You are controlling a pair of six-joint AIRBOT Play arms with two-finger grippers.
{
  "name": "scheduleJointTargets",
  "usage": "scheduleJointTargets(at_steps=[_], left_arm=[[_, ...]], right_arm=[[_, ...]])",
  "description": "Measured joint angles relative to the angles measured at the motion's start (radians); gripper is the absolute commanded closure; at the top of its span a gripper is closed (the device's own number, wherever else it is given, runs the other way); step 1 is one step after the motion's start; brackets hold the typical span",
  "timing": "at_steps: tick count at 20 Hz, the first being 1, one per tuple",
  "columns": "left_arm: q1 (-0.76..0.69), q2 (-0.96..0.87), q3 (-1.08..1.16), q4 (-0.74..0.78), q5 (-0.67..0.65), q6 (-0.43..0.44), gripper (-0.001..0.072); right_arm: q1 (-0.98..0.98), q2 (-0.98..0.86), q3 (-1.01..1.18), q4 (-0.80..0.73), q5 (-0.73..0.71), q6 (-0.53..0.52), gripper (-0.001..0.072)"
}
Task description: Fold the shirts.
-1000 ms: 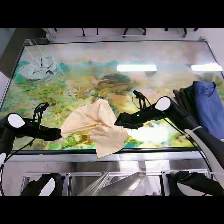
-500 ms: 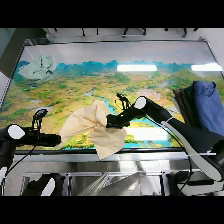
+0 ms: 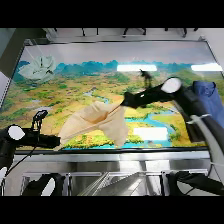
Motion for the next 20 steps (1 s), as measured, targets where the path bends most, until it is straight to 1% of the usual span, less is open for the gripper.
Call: scheduleJointTargets(at_steps=[2, 4, 6, 8, 10, 11, 14, 16, 17, 18, 19, 20], left_arm=[[0.000, 0.000, 0.000, 0.008, -0.006, 0.000, 0.0689], [0.000, 0.000, 0.005, 0.019, -0.015, 0.000, 0.0689], [0.000, 0.000, 0.025, 0.038, -0.031, -0.003, 0.0689], [0.000, 0.000, 0.058, 0.053, -0.033, -0.014, 0.0689], [-0.001, 0.000, 0.093, 0.056, -0.036, -0.018, 0.0689], [-0.001, 0.000, 0.106, 0.059, -0.042, -0.019, 0.0689], [-0.001, 0.000, 0.117, 0.059, -0.065, -0.025, 0.0689], [0.000, 0.000, 0.105, 0.054, -0.078, -0.025, 0.0689], [-0.001, 0.000, 0.098, 0.048, -0.082, -0.025, 0.0689], [-0.001, 0.000, 0.092, 0.043, -0.086, -0.025, 0.0689], [-0.001, 0.000, 0.089, 0.045, -0.090, -0.025, 0.0689], [0.000, 0.000, 0.090, 0.050, -0.095, -0.025, 0.0689]], right_arm=[[-0.116, 0.069, 0.011, -0.037, 0.023, 0.014, 0.0694], [-0.217, 0.097, 0.016, -0.058, 0.055, 0.021, 0.0694], [-0.297, 0.094, 0.019, -0.066, 0.080, 0.014, 0.0694], [-0.353, 0.059, 0.020, -0.061, 0.091, -0.022, 0.0693], [-0.376, 0.003, 0.022, -0.004, 0.094, -0.094, 0.0693], [-0.381, -0.032, 0.024, 0.050, 0.089, -0.151, 0.0694], [-0.378, -0.130, 0.046, 0.230, 0.022, -0.312, 0.0694], [-0.363, -0.184, 0.064, 0.320, -0.037, -0.414, 0.0693], [-0.354, -0.204, 0.072, 0.361, -0.072, -0.463, 0.0653], [-0.347, -0.218, 0.077, 0.390, -0.102, -0.504, 0.0282], [-0.341, -0.229, 0.081, 0.415, -0.137, -0.539, 0.0006], [-0.342, -0.233, 0.084, 0.431, -0.152, -0.562, 0.0010]])
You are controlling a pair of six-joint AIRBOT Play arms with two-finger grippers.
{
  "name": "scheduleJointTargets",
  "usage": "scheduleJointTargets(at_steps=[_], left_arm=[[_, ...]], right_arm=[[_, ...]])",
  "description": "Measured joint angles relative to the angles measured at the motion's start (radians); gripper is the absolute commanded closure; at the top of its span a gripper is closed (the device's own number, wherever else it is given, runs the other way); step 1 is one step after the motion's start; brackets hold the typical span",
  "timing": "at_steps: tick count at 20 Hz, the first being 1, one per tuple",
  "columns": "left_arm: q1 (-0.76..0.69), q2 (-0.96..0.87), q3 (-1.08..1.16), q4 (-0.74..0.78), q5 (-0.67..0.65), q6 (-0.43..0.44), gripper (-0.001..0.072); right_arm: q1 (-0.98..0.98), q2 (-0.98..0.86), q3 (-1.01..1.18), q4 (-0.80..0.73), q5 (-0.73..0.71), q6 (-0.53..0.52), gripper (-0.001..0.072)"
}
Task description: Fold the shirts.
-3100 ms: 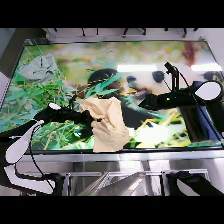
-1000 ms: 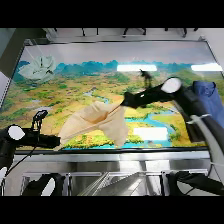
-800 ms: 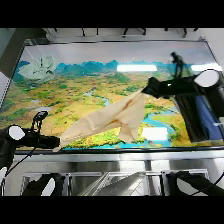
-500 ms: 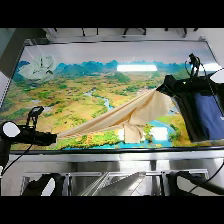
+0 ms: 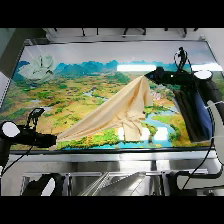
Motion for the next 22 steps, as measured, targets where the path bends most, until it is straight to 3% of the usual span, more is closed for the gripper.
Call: scheduleJointTargets(at_steps=[2, 4, 9, 10, 14, 20, 21, 22], left_arm=[[0.000, 0.000, 0.014, -0.006, 0.000, 0.000, 0.0689], [0.000, 0.000, 0.034, -0.007, 0.003, 0.000, 0.0689], [0.000, 0.000, 0.055, -0.033, 0.024, 0.000, 0.0689], [0.000, 0.000, 0.056, -0.041, 0.026, -0.001, 0.0689], [0.000, 0.000, 0.058, -0.056, 0.028, -0.003, 0.0689], [0.000, 0.000, 0.058, -0.063, 0.008, -0.009, 0.0689], [0.000, 0.000, 0.059, -0.063, 0.007, -0.011, 0.0689], [0.000, 0.000, 0.059, -0.063, 0.005, -0.011, 0.0689]], right_arm=[[-0.026, 0.008, 0.004, 0.018, 0.019, -0.030, 0.0013], [-0.087, 0.039, 0.006, -0.031, 0.111, -0.008, 0.0140], [-0.180, 0.173, -0.141, -0.448, 0.364, 0.180, 0.0124], [-0.180, 0.207, -0.212, -0.489, 0.372, 0.207, 0.0047], [-0.077, 0.293, -0.519, -0.461, 0.255, 0.247, 0.0030], [0.168, 0.223, -0.660, -0.360, -0.005, 0.247, 0.0045], [0.196, 0.207, -0.665, -0.330, -0.033, 0.246, 0.0107], [0.222, 0.189, -0.669, -0.297, -0.063, 0.241, 0.0306]])
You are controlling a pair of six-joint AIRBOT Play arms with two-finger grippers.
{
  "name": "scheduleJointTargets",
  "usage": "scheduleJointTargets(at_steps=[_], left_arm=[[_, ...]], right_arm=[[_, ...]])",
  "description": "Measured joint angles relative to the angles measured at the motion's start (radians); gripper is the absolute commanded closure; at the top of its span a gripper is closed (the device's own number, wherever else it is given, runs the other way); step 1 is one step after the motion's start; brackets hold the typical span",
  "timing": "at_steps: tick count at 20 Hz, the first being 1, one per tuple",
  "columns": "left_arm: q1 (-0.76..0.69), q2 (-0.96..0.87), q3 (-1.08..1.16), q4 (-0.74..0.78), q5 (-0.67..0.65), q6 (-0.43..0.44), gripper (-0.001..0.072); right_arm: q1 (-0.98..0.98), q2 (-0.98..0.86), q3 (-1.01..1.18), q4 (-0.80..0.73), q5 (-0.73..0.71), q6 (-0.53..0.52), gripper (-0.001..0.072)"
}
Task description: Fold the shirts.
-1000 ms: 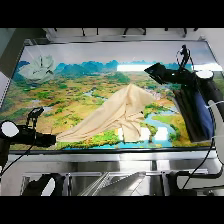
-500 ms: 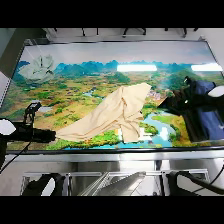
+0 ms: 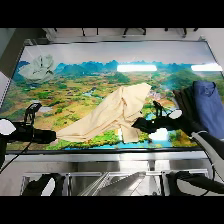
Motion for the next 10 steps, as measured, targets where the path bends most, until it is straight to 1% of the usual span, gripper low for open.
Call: scheduleJointTargets(at_steps=[1, 2, 4, 7, 10], left_arm=[[0.000, 0.000, 0.000, 0.000, -0.001, 0.000, 0.0689], [0.000, 0.000, 0.000, 0.000, -0.003, 0.000, 0.0689], [0.000, 0.000, 0.003, 0.000, -0.003, 0.000, 0.0689], [0.000, 0.000, 0.043, 0.004, -0.012, 0.000, 0.0689], [0.000, 0.016, 0.143, 0.007, -0.031, -0.004, 0.0689]], right_arm=[[0.017, -0.013, -0.005, 0.010, -0.021, -0.010, 0.0636], [0.024, -0.019, -0.007, 0.014, -0.038, -0.019, 0.0693], [0.024, -0.006, -0.002, 0.045, -0.038, -0.042, 0.0693], [-0.025, 0.095, 0.023, 0.051, 0.048, -0.053, 0.0694], [-0.079, 0.283, 0.081, 0.010, 0.134, 0.003, 0.0695]])
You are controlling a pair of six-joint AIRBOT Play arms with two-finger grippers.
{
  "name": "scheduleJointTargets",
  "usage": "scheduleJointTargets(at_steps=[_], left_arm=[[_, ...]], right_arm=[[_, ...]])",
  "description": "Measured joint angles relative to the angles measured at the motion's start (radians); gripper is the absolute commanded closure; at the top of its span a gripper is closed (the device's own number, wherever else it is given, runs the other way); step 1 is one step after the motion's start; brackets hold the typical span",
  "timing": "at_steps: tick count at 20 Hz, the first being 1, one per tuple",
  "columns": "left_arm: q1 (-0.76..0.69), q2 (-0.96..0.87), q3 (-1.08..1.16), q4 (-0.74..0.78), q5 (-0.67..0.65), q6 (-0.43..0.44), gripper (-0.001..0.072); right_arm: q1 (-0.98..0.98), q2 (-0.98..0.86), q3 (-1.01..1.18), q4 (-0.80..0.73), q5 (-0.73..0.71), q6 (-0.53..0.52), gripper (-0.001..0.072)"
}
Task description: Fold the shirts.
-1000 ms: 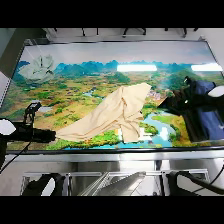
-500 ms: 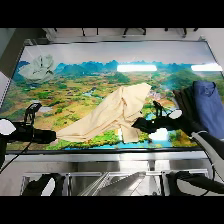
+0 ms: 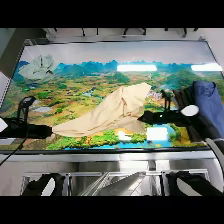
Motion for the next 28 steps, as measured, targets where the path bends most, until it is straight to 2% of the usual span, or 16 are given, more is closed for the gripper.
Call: scheduleJointTargets(at_steps=[4, 7, 10, 14, 17, 19, 21, 25, 28], left_arm=[[0.000, 0.047, 0.205, 0.002, -0.021, -0.034, 0.0689], [0.000, 0.046, 0.453, 0.002, -0.065, -0.077, 0.0690], [0.000, -0.024, 0.813, 0.001, -0.133, -0.116, 0.0690], [0.000, -0.168, 1.318, -0.004, -0.263, -0.167, 0.0690], [0.000, -0.228, 1.482, -0.006, -0.328, -0.203, 0.0690], [0.000, -0.224, 1.415, -0.007, -0.338, -0.212, 0.0689], [0.000, -0.193, 1.233, -0.007, -0.302, -0.212, 0.0690], [-0.001, -0.178, 0.805, -0.010, -0.131, -0.181, 0.0689], [-0.002, -0.283, 0.615, -0.031, -0.001, -0.124, 0.0689]], right_arm=[[-0.027, 0.243, 0.221, -0.135, 0.084, 0.134, 0.0695], [-0.033, 0.322, 0.490, -0.257, 0.177, 0.212, 0.0695], [-0.037, 0.341, 0.795, -0.383, 0.256, 0.262, 0.0694], [-0.037, 0.310, 1.151, -0.477, 0.320, 0.292, 0.0695], [-0.037, 0.267, 1.295, -0.509, 0.332, 0.308, 0.0694], [-0.037, 0.223, 1.328, -0.522, 0.341, 0.314, 0.0694], [-0.037, 0.164, 1.307, -0.541, 0.348, 0.317, 0.0694], [-0.032, 0.003, 1.114, -0.562, 0.336, 0.330, 0.0693], [-0.014, -0.145, 0.935, -0.557, 0.207, 0.323, 0.0693]])
